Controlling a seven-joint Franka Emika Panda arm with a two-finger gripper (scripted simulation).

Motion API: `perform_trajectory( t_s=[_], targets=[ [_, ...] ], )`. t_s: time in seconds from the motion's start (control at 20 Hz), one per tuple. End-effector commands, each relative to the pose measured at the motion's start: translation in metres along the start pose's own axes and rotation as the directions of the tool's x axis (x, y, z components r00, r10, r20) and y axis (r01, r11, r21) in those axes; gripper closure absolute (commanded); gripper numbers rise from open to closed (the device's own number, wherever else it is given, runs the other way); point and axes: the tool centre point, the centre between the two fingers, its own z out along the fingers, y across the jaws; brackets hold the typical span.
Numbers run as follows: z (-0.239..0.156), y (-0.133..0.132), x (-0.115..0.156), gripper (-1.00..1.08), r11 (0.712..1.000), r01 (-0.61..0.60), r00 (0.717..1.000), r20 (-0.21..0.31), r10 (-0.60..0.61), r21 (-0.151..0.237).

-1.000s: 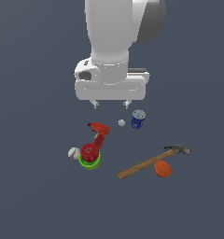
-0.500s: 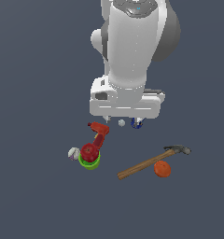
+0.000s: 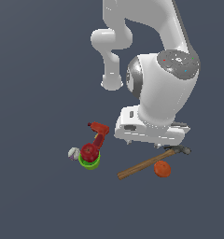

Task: Pick up a designated object from a clutter of objects.

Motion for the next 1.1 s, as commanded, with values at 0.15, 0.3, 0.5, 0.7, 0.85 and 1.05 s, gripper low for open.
perform_trajectory(
  t_s=[0.15, 0.3, 0.5, 0.7, 0.85, 1.05],
  targets=[
    [0.043, -0.047, 0.012, -0.92, 0.999, -0.046, 0.999, 0.004, 0.046, 0.000],
    [0.065, -0.070, 0.015, -0.92, 0.998, -0.069, 0.998, 0.006, 0.069, 0.001],
    [0.090, -0.095, 0.015, -0.92, 0.996, -0.094, 0.995, 0.010, 0.094, 0.002],
    [0.108, -0.112, 0.015, -0.92, 0.994, -0.113, 0.994, 0.012, 0.113, 0.004],
    [0.117, -0.120, 0.014, -0.92, 0.993, -0.122, 0.992, 0.014, 0.122, 0.004],
    [0.123, -0.125, 0.013, -0.92, 0.992, -0.127, 0.992, 0.015, 0.127, 0.005]
  ],
)
